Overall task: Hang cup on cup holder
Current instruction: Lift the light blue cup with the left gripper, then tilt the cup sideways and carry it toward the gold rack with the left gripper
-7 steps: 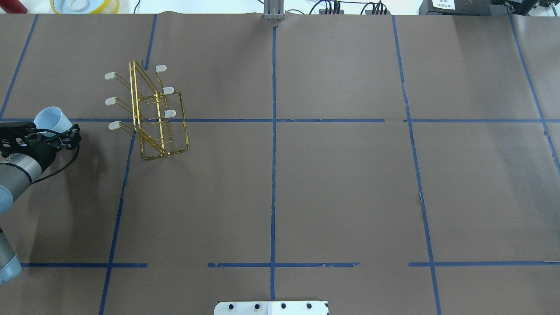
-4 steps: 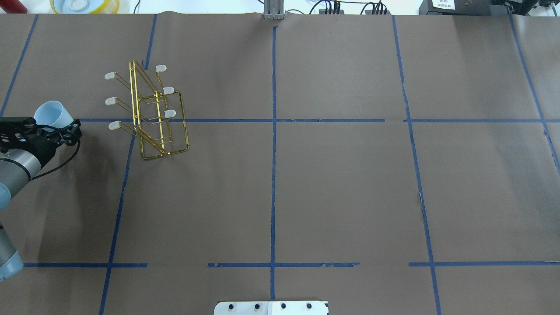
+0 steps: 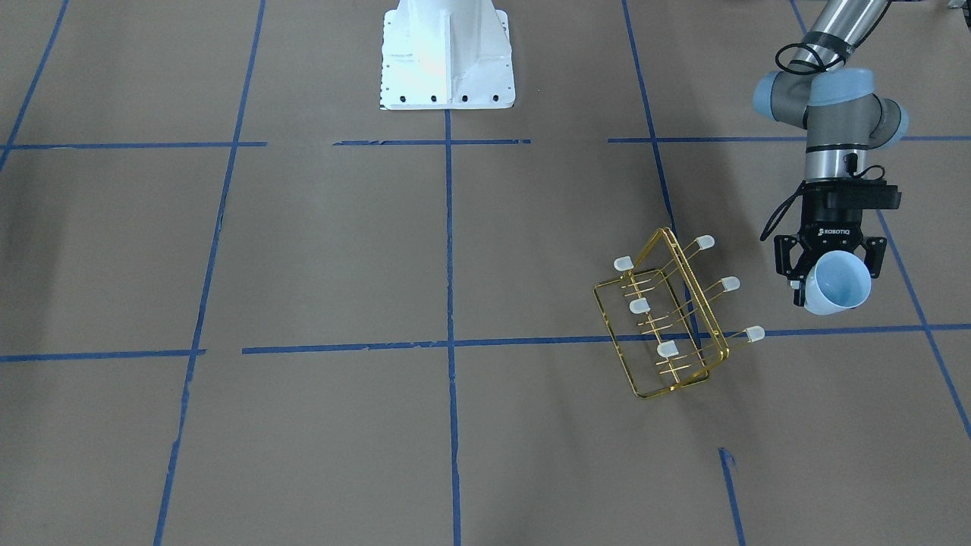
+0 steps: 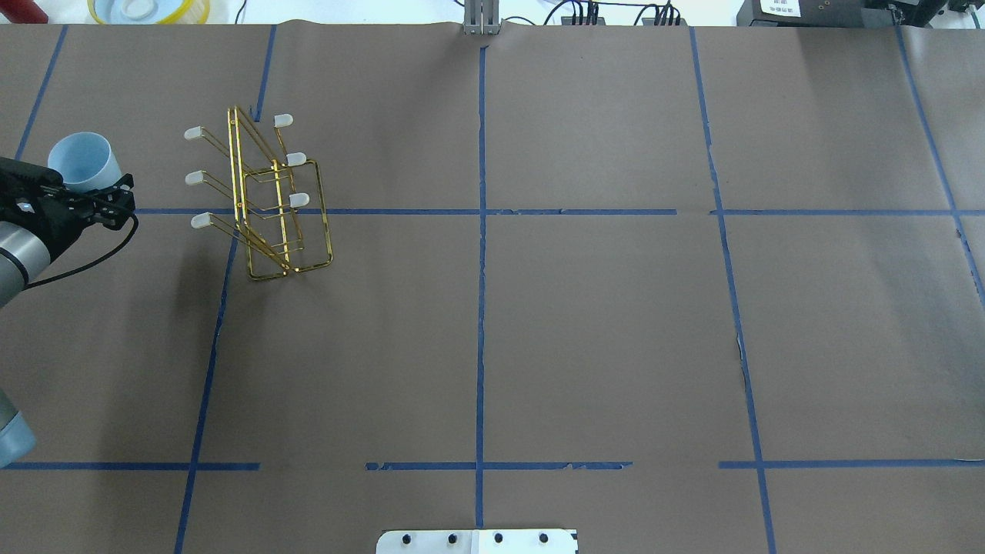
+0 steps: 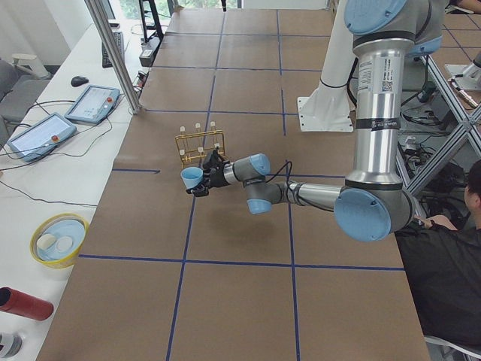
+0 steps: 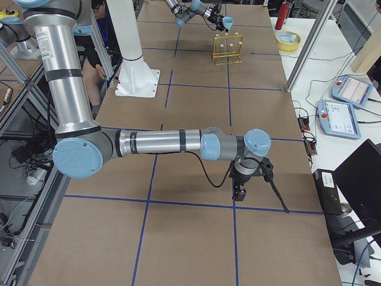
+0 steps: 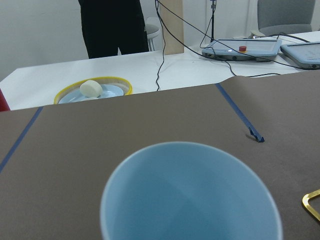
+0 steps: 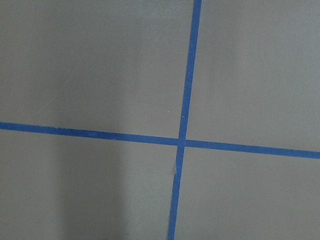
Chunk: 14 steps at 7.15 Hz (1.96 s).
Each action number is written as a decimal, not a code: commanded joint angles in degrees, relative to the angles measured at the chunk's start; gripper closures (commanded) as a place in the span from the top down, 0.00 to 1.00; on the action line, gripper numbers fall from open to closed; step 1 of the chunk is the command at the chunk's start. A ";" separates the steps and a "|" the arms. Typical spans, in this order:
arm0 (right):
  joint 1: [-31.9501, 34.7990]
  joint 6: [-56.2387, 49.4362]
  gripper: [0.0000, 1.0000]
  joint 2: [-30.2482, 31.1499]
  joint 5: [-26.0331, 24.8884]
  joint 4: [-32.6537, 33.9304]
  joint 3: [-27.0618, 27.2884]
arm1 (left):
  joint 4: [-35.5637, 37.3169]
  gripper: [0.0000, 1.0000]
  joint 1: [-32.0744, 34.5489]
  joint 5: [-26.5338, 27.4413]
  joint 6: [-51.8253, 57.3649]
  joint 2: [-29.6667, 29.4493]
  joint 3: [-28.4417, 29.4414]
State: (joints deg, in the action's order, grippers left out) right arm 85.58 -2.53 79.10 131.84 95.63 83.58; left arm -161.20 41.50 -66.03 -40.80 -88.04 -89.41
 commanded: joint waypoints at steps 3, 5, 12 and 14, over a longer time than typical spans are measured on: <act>0.02 -0.02 1.00 0.00 0.00 0.00 0.00 | 11.93 0.00 1.57 0.37 17.73 4.45 -13.14; 0.02 0.07 1.00 0.00 0.00 0.00 0.00 | 13.36 0.00 1.48 6.65 32.12 4.89 -15.88; 0.02 -0.02 1.00 0.00 0.00 0.00 0.00 | 34.25 0.00 -11.25 42.52 57.20 9.02 -25.36; 0.02 -0.02 1.00 0.00 0.00 0.00 0.00 | 36.39 0.00 -13.98 49.13 67.47 9.03 -26.61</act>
State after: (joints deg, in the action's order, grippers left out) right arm 85.61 -2.55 79.10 131.84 95.62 83.59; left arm -126.12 29.14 -20.74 20.95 -79.16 -115.23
